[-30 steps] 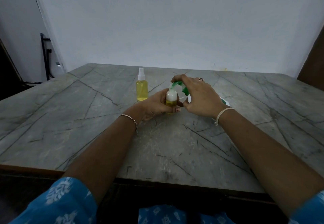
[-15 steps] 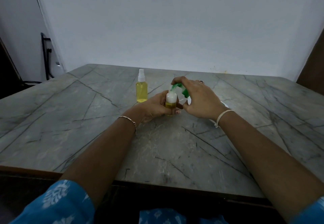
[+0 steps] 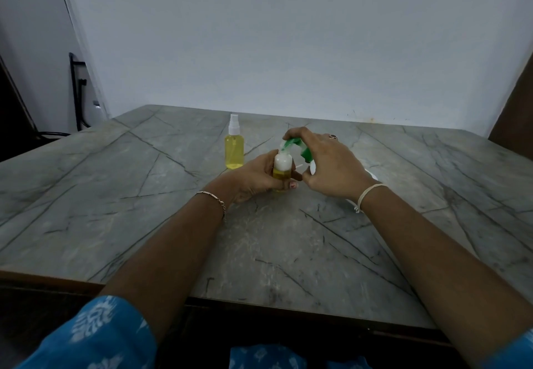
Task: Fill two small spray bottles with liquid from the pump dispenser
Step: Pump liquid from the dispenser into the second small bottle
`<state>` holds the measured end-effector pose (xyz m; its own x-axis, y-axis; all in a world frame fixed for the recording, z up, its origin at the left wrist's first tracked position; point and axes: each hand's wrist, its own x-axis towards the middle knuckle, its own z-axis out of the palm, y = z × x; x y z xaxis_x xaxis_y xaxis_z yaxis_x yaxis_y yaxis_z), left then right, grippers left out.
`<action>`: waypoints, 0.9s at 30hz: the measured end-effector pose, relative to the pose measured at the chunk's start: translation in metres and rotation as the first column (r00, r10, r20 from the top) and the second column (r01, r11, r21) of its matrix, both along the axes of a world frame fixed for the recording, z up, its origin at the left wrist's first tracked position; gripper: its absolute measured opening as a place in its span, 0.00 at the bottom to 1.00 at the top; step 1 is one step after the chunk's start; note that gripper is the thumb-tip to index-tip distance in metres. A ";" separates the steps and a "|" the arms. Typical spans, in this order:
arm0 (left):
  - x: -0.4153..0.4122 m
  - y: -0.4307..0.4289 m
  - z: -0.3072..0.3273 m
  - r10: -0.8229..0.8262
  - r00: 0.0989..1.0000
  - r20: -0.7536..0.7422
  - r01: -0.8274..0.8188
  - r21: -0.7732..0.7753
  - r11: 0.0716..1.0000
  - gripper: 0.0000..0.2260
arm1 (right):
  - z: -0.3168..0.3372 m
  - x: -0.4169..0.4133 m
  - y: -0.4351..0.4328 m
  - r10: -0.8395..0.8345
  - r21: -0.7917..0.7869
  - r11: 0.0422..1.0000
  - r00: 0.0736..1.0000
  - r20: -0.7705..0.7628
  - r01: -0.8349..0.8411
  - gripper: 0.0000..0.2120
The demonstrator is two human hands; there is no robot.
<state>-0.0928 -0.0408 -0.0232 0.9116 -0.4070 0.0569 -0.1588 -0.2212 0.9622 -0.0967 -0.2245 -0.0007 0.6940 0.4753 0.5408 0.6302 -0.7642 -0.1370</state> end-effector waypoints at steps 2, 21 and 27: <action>-0.001 -0.001 0.001 0.000 1.000 0.002 0.000 -0.002 1.000 0.27 | 0.000 0.000 0.001 -0.006 -0.002 1.000 1.000 0.006 0.006 0.32; 0.002 0.000 -0.001 -0.007 1.000 0.021 0.007 0.001 1.000 0.24 | 0.001 -0.002 0.007 -0.030 0.025 0.999 0.999 0.039 0.029 0.28; 0.002 0.000 -0.002 -0.008 1.000 0.023 0.009 -0.020 1.000 0.25 | 0.001 -0.003 0.006 -0.033 0.017 0.999 0.999 0.039 0.033 0.30</action>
